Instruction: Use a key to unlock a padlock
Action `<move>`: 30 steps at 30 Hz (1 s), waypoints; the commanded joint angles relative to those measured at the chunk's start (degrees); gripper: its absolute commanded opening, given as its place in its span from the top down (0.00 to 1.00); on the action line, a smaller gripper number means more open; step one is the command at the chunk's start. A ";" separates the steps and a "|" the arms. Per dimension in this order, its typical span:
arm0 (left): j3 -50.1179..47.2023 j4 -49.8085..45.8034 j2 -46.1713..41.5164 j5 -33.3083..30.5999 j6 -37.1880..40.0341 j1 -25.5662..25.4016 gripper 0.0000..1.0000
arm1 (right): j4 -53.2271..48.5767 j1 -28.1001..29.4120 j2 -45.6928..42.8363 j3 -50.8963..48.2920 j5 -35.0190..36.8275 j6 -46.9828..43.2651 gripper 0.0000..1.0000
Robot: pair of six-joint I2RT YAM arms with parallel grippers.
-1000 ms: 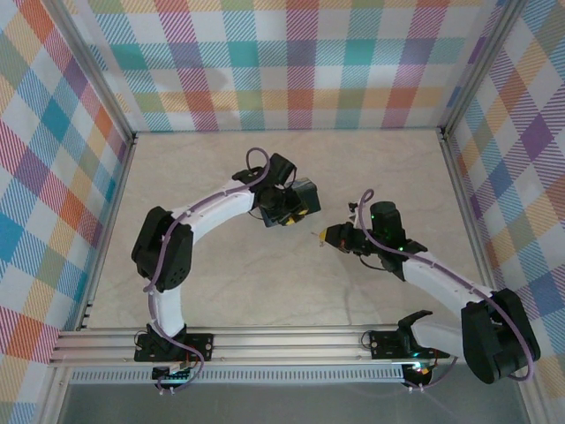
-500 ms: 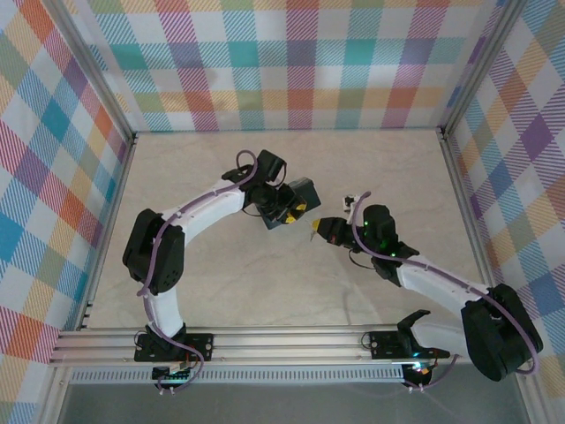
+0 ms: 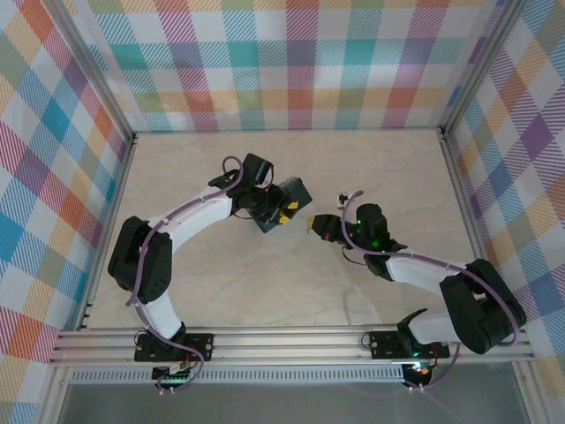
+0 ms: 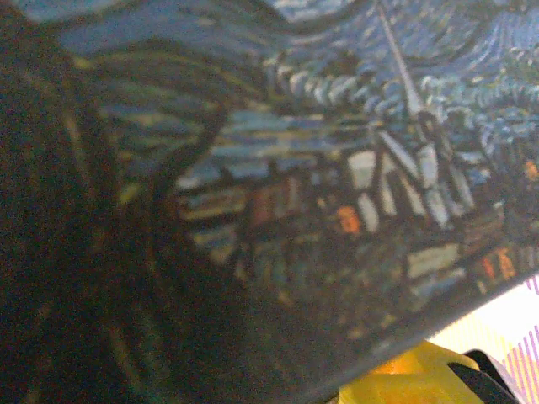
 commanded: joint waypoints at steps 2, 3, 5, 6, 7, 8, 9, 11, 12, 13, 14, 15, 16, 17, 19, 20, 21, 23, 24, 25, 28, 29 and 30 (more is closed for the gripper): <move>-0.32 3.50 -3.04 1.69 -0.62 1.14 0.99 | 3.61 1.30 -0.47 0.58 -1.43 -0.51 1.00; -0.33 3.63 -3.01 1.61 -0.69 1.14 0.99 | 3.19 1.59 -0.23 0.88 -1.52 -0.70 1.00; -0.28 4.05 -3.00 1.60 -0.92 1.12 0.99 | 2.86 2.03 0.21 1.29 -1.39 -1.16 1.00; -0.26 4.15 -3.02 1.60 -0.96 1.13 0.99 | 2.86 2.11 0.47 1.32 -1.37 -1.18 1.00; -0.38 4.26 -2.96 1.61 -1.07 1.14 0.99 | 2.94 2.17 0.69 1.37 -1.19 -1.25 1.00; -0.49 4.33 -3.11 1.59 -1.06 1.14 0.99 | 2.99 2.17 0.87 1.33 -1.13 -1.35 1.00; -0.66 4.19 -3.28 1.44 -1.09 1.14 0.99 | 3.24 2.22 0.87 1.30 -1.05 -1.44 1.00; -0.85 4.28 -3.48 1.31 -1.13 1.14 0.99 | 3.48 2.25 0.80 1.28 -0.97 -1.68 1.00; -0.91 4.23 -3.47 1.29 -1.06 1.14 0.99 | 3.41 2.26 0.81 1.37 -0.94 -1.82 1.00; -0.95 4.37 -3.59 1.31 -1.14 1.14 0.99 | 3.08 2.23 0.79 1.49 -0.82 -2.04 1.00; -0.96 4.35 -3.53 1.29 -1.14 1.13 0.99 | 2.87 2.22 0.85 1.64 -0.61 -2.35 1.00; -0.99 4.35 -3.56 1.29 -1.14 1.14 0.99 | 3.01 2.26 0.88 1.64 -0.51 -2.37 1.00; -1.06 4.37 -3.64 1.29 -1.14 1.14 0.99 | 3.28 2.24 0.96 1.56 -0.31 -2.49 1.00; -1.11 4.39 -3.63 1.29 -1.14 1.14 0.99 | 3.54 2.26 1.06 1.52 -0.16 -2.59 1.00; -1.21 4.58 -3.57 1.29 -1.21 1.14 0.99 | 3.46 2.24 1.42 1.92 -0.14 -2.68 1.00; -1.25 4.60 -3.57 1.30 -1.22 1.14 0.99 | 2.93 2.26 1.70 2.25 -0.15 -3.00 1.00; -1.29 4.60 -3.55 1.29 -1.23 1.14 0.99 | 2.93 2.26 2.11 2.48 -0.30 -3.03 1.00; -1.23 4.69 -3.57 1.29 -1.31 1.18 1.00 | 4.26 2.26 2.75 2.57 -0.40 -2.68 1.00; -1.29 4.70 -3.59 1.30 -1.32 1.14 1.00 | 4.38 2.26 2.98 2.71 -0.40 -2.64 1.00; -1.39 4.93 -3.57 1.35 -1.42 1.14 1.00 | 4.03 2.26 3.20 3.17 -0.31 -2.76 1.00; -1.56 5.04 -3.74 1.30 -1.49 0.87 1.00 | 3.99 2.22 3.77 3.86 -0.31 -3.11 1.00; -1.66 5.05 -3.83 1.30 -1.49 1.14 1.00 | 3.52 2.24 3.94 4.09 -0.08 -3.20 1.00; -1.67 4.95 -3.93 1.29 -1.43 1.14 1.00 | 3.59 2.26 4.04 4.13 0.05 -3.29 1.00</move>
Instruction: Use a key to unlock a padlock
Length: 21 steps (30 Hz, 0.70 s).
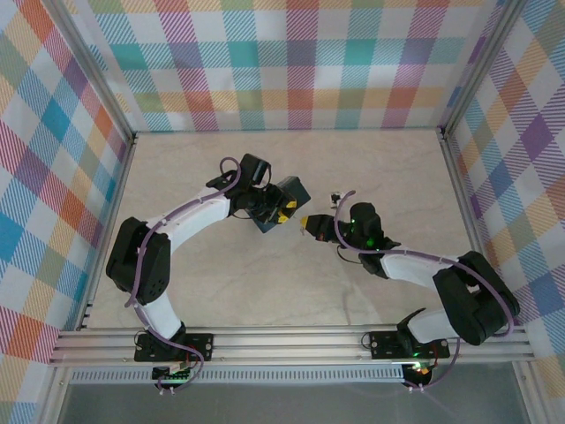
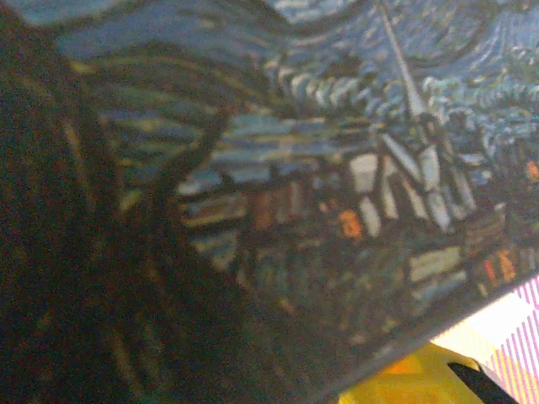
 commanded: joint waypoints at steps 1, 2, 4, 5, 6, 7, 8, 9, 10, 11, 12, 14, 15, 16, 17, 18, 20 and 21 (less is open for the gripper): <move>-0.75 3.27 -3.33 0.97 0.00 0.50 1.00 | 2.55 0.42 0.69 2.07 0.58 -1.13 1.00; -0.80 3.32 -3.42 1.03 0.04 0.51 1.00 | 2.87 0.42 0.85 2.09 0.59 -1.02 1.00; -0.99 3.47 -3.42 0.97 -0.19 0.50 1.00 | 3.10 0.42 1.34 2.34 0.63 -0.85 1.00; -0.99 3.49 -3.47 1.00 -0.21 0.50 1.00 | 3.46 0.36 1.61 2.30 0.61 -0.68 1.00; -1.03 3.50 -3.49 0.97 -0.21 0.50 1.00 | 4.03 0.42 1.79 2.24 0.59 -0.51 1.00; -1.05 3.51 -3.51 0.97 -0.17 0.49 1.00 | 4.13 0.42 1.91 2.32 0.76 -0.48 1.00; -1.01 3.57 -3.59 0.99 -0.29 0.50 1.00 | 4.22 0.39 2.05 2.47 0.77 -0.48 1.00; -1.04 3.71 -3.60 0.88 -0.34 0.50 1.00 | 4.87 0.42 2.19 2.39 0.68 -0.39 1.00; -1.05 3.72 -3.61 0.90 -0.29 0.50 1.00 | 5.34 0.42 2.36 2.33 0.68 -0.22 1.00; -1.06 3.72 -3.61 0.81 -0.24 0.50 1.00 | 5.27 0.42 2.36 2.46 0.61 -0.23 1.00; -1.11 3.65 -3.64 0.79 -0.30 0.55 1.00 | 5.39 0.42 2.31 2.56 0.51 -0.23 1.00; -1.30 3.72 -3.52 0.71 -0.38 0.51 1.00 | 5.47 0.42 2.17 2.48 0.33 -0.31 1.00; -1.38 3.72 -3.59 0.55 -0.38 0.50 1.00 | 5.20 0.42 1.96 2.44 0.28 -0.41 1.00; -1.49 3.72 -3.61 0.43 -0.46 0.50 1.00 | 5.17 0.42 1.63 2.22 0.32 -0.58 1.00; -1.51 3.70 -3.64 0.33 -0.44 0.52 1.00 | 5.06 0.42 1.37 2.00 0.41 -0.53 1.00; -1.60 3.65 -3.68 0.23 -0.46 0.59 1.00 | 4.56 0.37 1.03 1.96 0.57 -0.65 1.00; -1.62 3.66 -3.69 0.09 -0.50 0.67 1.00 | 3.91 0.40 0.40 1.72 0.74 -0.93 1.00; -1.68 3.72 -3.68 0.01 -0.65 0.68 1.00 | 3.51 0.39 0.15 1.64 0.73 -1.02 1.00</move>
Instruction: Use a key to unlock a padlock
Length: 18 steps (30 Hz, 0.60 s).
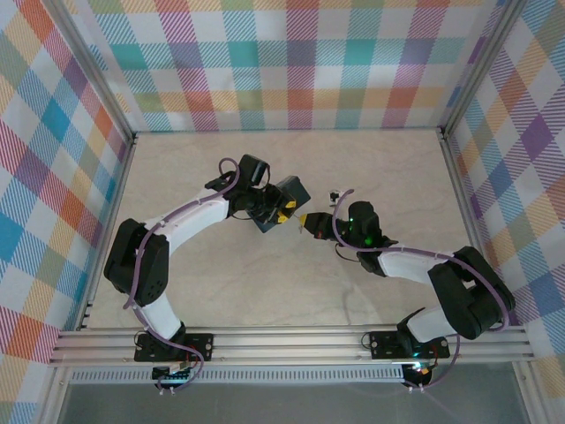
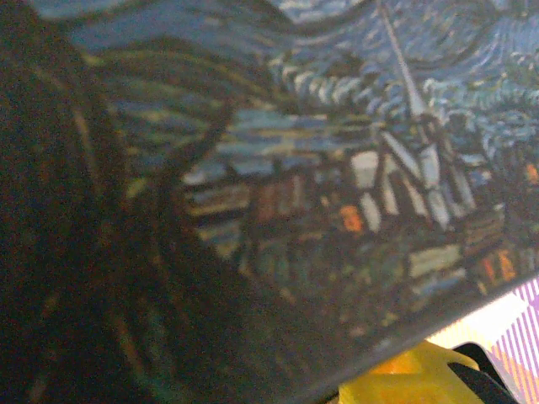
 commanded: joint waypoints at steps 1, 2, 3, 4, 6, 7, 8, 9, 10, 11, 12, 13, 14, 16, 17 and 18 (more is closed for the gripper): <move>-0.50 2.49 -2.83 -0.06 -0.49 0.66 1.00 | 0.59 0.35 -2.00 1.13 0.36 -1.32 1.00; -0.55 2.49 -2.95 -0.15 -0.60 0.70 1.00 | -0.50 0.38 -2.19 1.27 0.54 -1.56 1.00; -0.61 2.49 -3.04 -0.26 -0.62 0.72 1.00 | -1.46 0.34 -2.44 1.34 0.71 -1.82 1.00; -0.69 2.49 -3.18 -0.48 -0.70 0.79 1.00 | -2.21 0.39 -2.65 1.23 0.80 -2.04 1.00; -0.83 2.43 -3.49 -0.75 -0.87 0.88 1.00 | -2.75 0.34 -3.09 0.82 1.01 -2.13 1.00; -0.89 2.43 -3.56 -0.77 -0.88 0.88 1.00 | -2.20 0.34 -3.20 0.57 0.71 -2.00 1.00; -0.90 2.44 -3.58 -0.70 -0.80 0.88 1.00 | -1.08 0.35 -3.12 0.17 0.25 -1.46 1.00; -0.91 2.49 -3.53 -0.65 -0.80 0.88 1.00 | 0.31 0.31 -2.96 -0.16 -0.12 -0.99 1.00; -1.01 2.57 -3.58 -0.57 -0.89 0.88 1.00 | 1.60 0.44 -2.77 -0.46 -0.23 -0.44 1.00; -1.12 2.66 -3.64 -0.64 -0.89 0.88 1.00 | 2.95 0.42 -2.50 -0.66 -0.38 0.02 1.00; -1.23 2.66 -3.73 -0.68 -0.89 0.88 1.00 | 3.92 0.38 -2.29 -0.82 -0.42 0.14 1.00; -1.36 2.84 -3.75 -0.68 -1.10 0.88 1.00 | 3.90 0.42 -2.00 -0.44 -0.42 0.23 1.00; -1.40 2.85 -3.80 -0.68 -1.15 0.88 1.00 | 3.73 0.42 -1.58 -0.19 -0.61 0.25 1.00; -1.43 2.93 -3.93 -0.68 -1.20 0.88 1.00 | 4.48 0.42 -0.69 0.23 -1.08 0.62 1.00; -1.43 2.93 -3.93 -0.68 -1.21 0.88 1.00 | 5.12 0.42 -0.28 0.25 -1.12 0.83 1.00; -1.38 2.92 -3.99 -0.66 -1.24 0.90 1.00 | 5.32 0.42 -0.01 0.29 -1.12 0.93 1.00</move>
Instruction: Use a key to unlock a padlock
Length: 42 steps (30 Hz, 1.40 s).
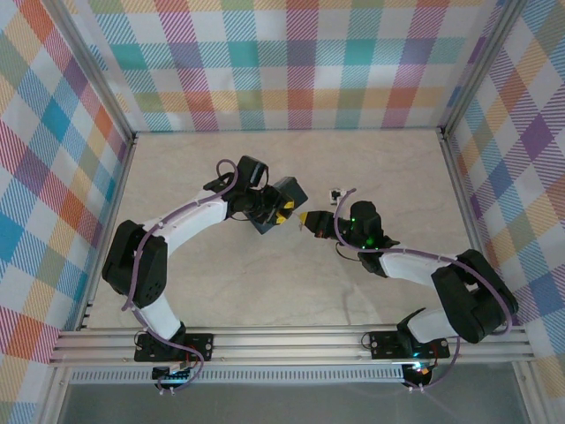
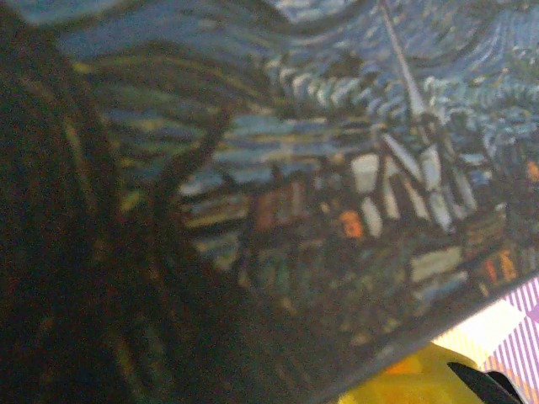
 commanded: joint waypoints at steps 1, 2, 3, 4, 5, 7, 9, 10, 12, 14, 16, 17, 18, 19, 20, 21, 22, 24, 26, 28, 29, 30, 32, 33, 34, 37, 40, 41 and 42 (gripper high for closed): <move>-0.31 2.79 -3.18 0.35 -0.06 0.64 1.00 | 3.73 0.42 1.37 0.73 -1.16 0.74 1.00; -0.36 2.91 -3.25 0.35 -0.13 0.64 1.00 | 3.13 0.42 1.57 1.13 -1.20 0.55 1.00; -0.37 2.93 -3.24 0.35 -0.18 0.64 1.00 | 2.88 0.39 1.66 1.28 -1.18 0.44 1.00; -0.39 2.99 -3.28 0.47 -0.17 0.64 1.00 | 2.80 0.42 1.69 1.24 -1.34 0.35 1.00; -0.40 3.10 -3.25 0.37 -0.28 0.64 1.00 | 2.58 0.47 1.67 1.33 -1.21 0.32 1.00; -0.55 3.24 -3.25 0.43 -0.41 0.69 1.00 | 2.42 0.44 1.67 1.20 -1.08 0.16 1.00; -0.50 3.38 -3.17 0.58 -0.37 0.70 1.00 | 2.75 0.50 1.67 1.11 -1.12 0.23 1.00; -0.50 3.42 -3.19 0.55 -0.37 0.64 1.00 | 2.99 0.52 1.68 1.17 -1.28 0.17 1.00; -0.60 3.55 -3.17 0.53 -0.47 0.64 1.00 | 2.92 0.50 1.92 1.44 -1.52 0.13 1.00; -0.66 3.59 -3.15 0.55 -0.50 0.64 1.00 | 2.87 0.50 2.18 1.58 -1.52 0.15 1.00; -0.69 3.90 -3.29 0.52 -0.72 0.65 1.00 | 3.03 0.60 2.53 1.79 -1.65 0.16 1.00; -0.66 3.98 -3.25 0.59 -0.71 0.64 1.00 | 3.30 0.61 2.79 1.87 -1.70 0.21 1.00; -0.66 3.99 -3.22 0.63 -0.72 0.65 1.00 | 3.31 0.64 2.96 1.90 -1.70 0.26 1.00; -0.68 3.95 -3.25 0.65 -0.71 0.64 1.00 | 3.51 0.66 3.15 2.09 -1.70 0.40 1.00; -0.73 3.99 -3.25 0.70 -0.77 0.64 1.00 | 3.65 0.69 3.32 2.10 -1.69 0.37 1.00; -0.75 3.99 -3.31 0.70 -0.81 0.66 1.00 | 3.81 0.73 3.49 2.18 -1.70 0.43 1.00; -0.88 4.07 -3.25 0.76 -0.82 0.64 1.00 | 4.00 0.74 3.59 2.27 -1.70 0.43 1.00; -0.95 4.01 -3.41 0.70 -0.89 0.64 1.00 | 4.71 0.82 3.78 2.29 -1.78 0.54 1.00; -1.10 4.09 -3.56 0.70 -1.06 0.64 1.00 | 4.55 0.87 3.87 2.45 -1.65 0.44 1.00; -1.32 4.08 -3.45 0.91 -1.18 0.64 1.00 | 4.48 0.84 3.95 2.54 -1.52 0.35 1.00; -1.28 4.08 -3.43 0.92 -1.18 0.64 1.00 | 4.75 0.84 4.10 2.52 -1.51 0.43 1.00; -1.32 4.08 -3.43 0.93 -1.32 0.64 1.00 | 4.96 0.86 4.21 2.51 -1.48 0.52 1.00; -1.37 4.08 -3.51 0.97 -1.32 0.64 1.00 | 6.04 0.96 4.38 2.26 -1.12 0.69 1.00; -1.37 4.08 -3.52 0.96 -1.41 0.64 1.00 | 6.89 0.95 4.39 1.98 -1.12 0.77 1.00; -1.44 4.08 -3.63 0.90 -1.44 0.64 1.00 | 7.09 1.02 4.48 2.06 -1.13 0.87 1.00; -1.61 4.09 -3.62 1.03 -1.83 0.62 1.00 | 7.26 1.10 4.91 2.71 -2.04 0.69 1.00; -1.46 6.01 -3.51 0.97 -2.14 0.64 1.00 | 8.70 1.57 5.56 2.81 -2.21 0.35 1.00; -1.41 5.86 -3.54 0.96 -2.12 0.55 1.00 | 9.16 1.80 5.78 2.98 -2.31 0.27 1.00; -1.37 5.88 -3.57 0.99 -2.13 0.55 1.00 | 9.41 1.79 5.93 3.06 -2.31 0.18 1.00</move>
